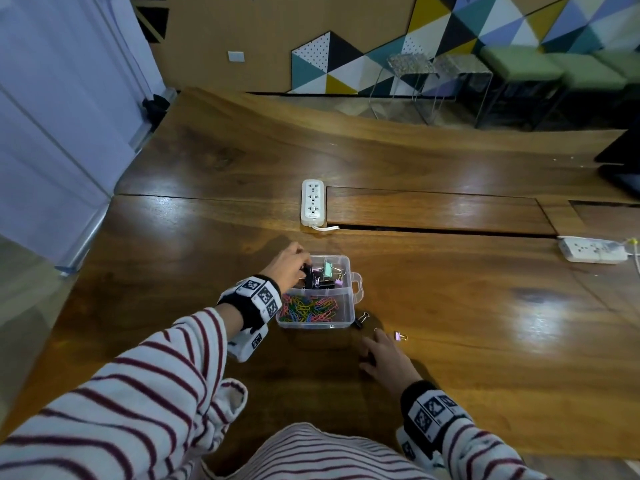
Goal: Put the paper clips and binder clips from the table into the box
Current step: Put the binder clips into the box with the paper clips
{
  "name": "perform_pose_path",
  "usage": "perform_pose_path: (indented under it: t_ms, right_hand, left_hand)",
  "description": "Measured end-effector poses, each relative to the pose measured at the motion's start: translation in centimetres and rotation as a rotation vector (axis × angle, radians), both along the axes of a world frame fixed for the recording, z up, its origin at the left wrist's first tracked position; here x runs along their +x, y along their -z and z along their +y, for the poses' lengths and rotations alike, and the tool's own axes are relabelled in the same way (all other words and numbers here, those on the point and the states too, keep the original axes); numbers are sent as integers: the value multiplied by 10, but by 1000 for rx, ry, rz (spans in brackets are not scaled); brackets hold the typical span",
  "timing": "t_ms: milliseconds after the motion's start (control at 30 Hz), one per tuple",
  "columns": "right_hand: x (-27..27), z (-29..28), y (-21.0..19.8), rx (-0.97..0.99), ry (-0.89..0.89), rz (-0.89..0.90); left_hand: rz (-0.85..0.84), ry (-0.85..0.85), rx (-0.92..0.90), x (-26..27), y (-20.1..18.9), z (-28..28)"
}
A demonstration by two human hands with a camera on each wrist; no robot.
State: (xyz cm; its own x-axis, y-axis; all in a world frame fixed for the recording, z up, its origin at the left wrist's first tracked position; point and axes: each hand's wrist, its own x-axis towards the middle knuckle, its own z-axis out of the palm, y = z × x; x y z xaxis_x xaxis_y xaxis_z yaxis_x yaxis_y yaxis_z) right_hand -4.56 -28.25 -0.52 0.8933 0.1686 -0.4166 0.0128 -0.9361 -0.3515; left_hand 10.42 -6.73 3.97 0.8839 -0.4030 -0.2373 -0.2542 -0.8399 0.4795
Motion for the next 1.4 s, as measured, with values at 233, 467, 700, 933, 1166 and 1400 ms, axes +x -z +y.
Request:
perform_pose_path:
  t_ms: [233,467,700,933,1166,1400]
  right_hand:
    - [-6,1,4,11,-7,97]
    - [-22,-2,24,-35,-78,-25]
    - [-36,-13,18,18,-57,-116]
    - [-48,-22,36,52,-55,-129]
    - [-46,-31,28,286,129,-169]
    - [-33,-72,8,591,654,8]
  left_hand:
    - [-71,295,-86,-46,-5,-74]
    - [50,423,338,-72,32,-134]
    - [38,335,518,-72,38,-154]
    - [173,420,340,-66,33,-149]
    - [198,477,289,-76,41,-145]
    - [220,527,327,-81,37,-144]
